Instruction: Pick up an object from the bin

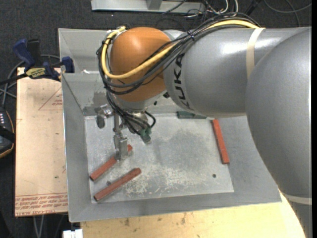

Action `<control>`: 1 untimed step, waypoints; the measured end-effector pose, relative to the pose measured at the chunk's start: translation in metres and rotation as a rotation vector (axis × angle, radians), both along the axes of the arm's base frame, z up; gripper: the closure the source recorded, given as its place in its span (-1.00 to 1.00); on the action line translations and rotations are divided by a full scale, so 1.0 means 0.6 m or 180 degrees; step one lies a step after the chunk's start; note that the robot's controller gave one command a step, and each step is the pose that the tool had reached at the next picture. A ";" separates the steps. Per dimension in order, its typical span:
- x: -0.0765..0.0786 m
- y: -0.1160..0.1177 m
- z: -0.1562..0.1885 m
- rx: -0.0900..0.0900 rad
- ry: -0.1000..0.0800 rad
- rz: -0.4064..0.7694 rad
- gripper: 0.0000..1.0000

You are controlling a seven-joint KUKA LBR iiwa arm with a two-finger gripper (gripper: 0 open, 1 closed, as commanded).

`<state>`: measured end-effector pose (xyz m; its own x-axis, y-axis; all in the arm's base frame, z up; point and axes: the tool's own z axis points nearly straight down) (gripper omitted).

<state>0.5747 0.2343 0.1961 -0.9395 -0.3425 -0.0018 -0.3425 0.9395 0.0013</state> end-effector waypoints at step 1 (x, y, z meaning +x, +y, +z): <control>-0.105 -0.025 -0.163 -0.0011 0.0033 0.0519 -1.00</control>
Offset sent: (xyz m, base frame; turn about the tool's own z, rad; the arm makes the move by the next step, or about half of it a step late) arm -0.0601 -0.0143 -0.0937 -0.1640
